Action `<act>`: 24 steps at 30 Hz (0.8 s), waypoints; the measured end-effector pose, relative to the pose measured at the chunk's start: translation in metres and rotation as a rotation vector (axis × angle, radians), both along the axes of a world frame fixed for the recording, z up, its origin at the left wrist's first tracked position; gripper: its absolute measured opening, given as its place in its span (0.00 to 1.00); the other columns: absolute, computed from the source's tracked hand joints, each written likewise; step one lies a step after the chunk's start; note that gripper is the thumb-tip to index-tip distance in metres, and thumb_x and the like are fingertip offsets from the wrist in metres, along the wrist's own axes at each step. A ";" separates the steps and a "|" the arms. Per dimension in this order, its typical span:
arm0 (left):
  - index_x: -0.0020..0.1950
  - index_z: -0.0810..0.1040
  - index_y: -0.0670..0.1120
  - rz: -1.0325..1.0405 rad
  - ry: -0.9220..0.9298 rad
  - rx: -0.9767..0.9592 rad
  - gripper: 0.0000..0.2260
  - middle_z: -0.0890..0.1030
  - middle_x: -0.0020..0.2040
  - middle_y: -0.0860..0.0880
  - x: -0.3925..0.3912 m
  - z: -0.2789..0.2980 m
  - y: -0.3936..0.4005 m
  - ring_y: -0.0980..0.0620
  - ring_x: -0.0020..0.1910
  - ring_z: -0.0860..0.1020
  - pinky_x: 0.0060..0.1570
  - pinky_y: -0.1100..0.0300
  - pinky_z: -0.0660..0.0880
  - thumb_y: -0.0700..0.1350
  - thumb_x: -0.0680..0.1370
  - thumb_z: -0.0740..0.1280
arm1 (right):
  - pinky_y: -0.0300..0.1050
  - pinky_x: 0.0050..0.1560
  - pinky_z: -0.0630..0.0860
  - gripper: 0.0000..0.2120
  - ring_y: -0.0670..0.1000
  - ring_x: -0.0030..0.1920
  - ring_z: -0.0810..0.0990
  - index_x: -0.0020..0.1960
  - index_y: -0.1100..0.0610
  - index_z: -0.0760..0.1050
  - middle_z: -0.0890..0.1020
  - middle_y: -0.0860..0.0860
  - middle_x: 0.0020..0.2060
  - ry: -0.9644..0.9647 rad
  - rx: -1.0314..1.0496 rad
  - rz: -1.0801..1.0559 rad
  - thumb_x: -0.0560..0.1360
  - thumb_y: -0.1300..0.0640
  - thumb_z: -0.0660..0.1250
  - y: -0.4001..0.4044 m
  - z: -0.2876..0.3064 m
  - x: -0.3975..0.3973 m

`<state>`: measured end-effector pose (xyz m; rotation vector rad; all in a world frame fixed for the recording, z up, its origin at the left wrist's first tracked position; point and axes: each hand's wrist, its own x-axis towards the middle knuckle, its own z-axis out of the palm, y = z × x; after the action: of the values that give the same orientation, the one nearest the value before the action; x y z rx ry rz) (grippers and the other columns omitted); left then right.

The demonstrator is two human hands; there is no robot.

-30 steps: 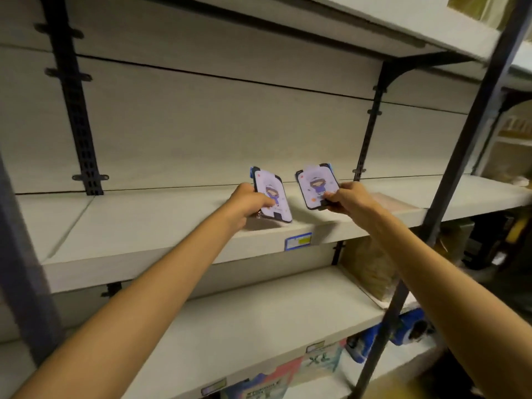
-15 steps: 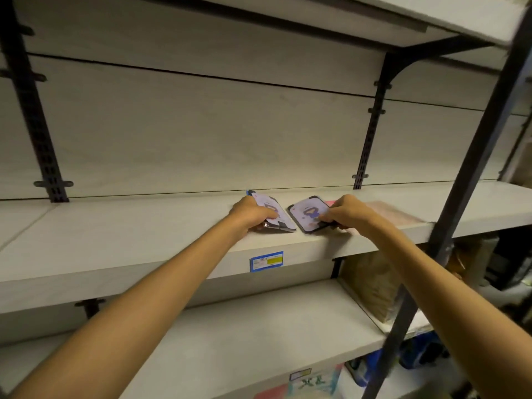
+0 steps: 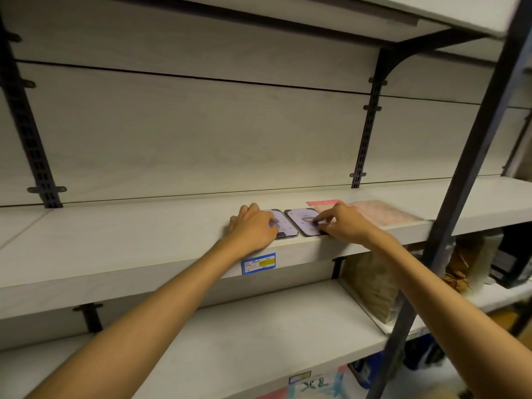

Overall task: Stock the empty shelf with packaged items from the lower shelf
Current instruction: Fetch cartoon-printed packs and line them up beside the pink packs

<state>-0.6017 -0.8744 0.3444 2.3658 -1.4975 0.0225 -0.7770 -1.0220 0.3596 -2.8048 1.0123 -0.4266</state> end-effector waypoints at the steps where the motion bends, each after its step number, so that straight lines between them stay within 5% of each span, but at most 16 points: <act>1: 0.70 0.74 0.55 -0.029 0.016 -0.010 0.17 0.73 0.66 0.45 -0.002 -0.001 0.001 0.43 0.67 0.68 0.62 0.48 0.68 0.53 0.83 0.57 | 0.47 0.53 0.77 0.13 0.54 0.51 0.79 0.59 0.49 0.83 0.85 0.53 0.54 -0.012 -0.003 0.003 0.77 0.57 0.66 0.000 -0.001 -0.001; 15: 0.65 0.80 0.55 -0.034 0.070 -0.151 0.16 0.79 0.62 0.47 -0.010 -0.008 0.013 0.44 0.62 0.75 0.60 0.48 0.74 0.55 0.81 0.59 | 0.44 0.50 0.75 0.16 0.55 0.55 0.80 0.57 0.47 0.83 0.84 0.51 0.58 -0.008 -0.041 -0.029 0.74 0.58 0.65 0.007 -0.001 0.002; 19: 0.66 0.78 0.53 0.010 0.007 -0.240 0.17 0.80 0.61 0.48 -0.010 -0.002 0.023 0.46 0.61 0.75 0.60 0.51 0.71 0.57 0.81 0.60 | 0.41 0.46 0.69 0.13 0.52 0.53 0.80 0.58 0.50 0.83 0.83 0.51 0.56 -0.163 0.006 0.020 0.75 0.53 0.67 0.020 0.007 0.014; 24: 0.66 0.77 0.54 -0.002 -0.011 -0.273 0.15 0.79 0.62 0.50 0.003 0.008 0.058 0.49 0.61 0.75 0.55 0.56 0.70 0.56 0.82 0.61 | 0.43 0.47 0.76 0.13 0.49 0.49 0.82 0.57 0.51 0.82 0.85 0.48 0.50 -0.322 0.071 0.156 0.74 0.55 0.67 0.056 0.007 0.045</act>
<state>-0.5983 -0.8163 0.3528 2.1493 -1.4025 0.2250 -0.7319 -0.9664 0.3667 -2.6119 0.7205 -0.7738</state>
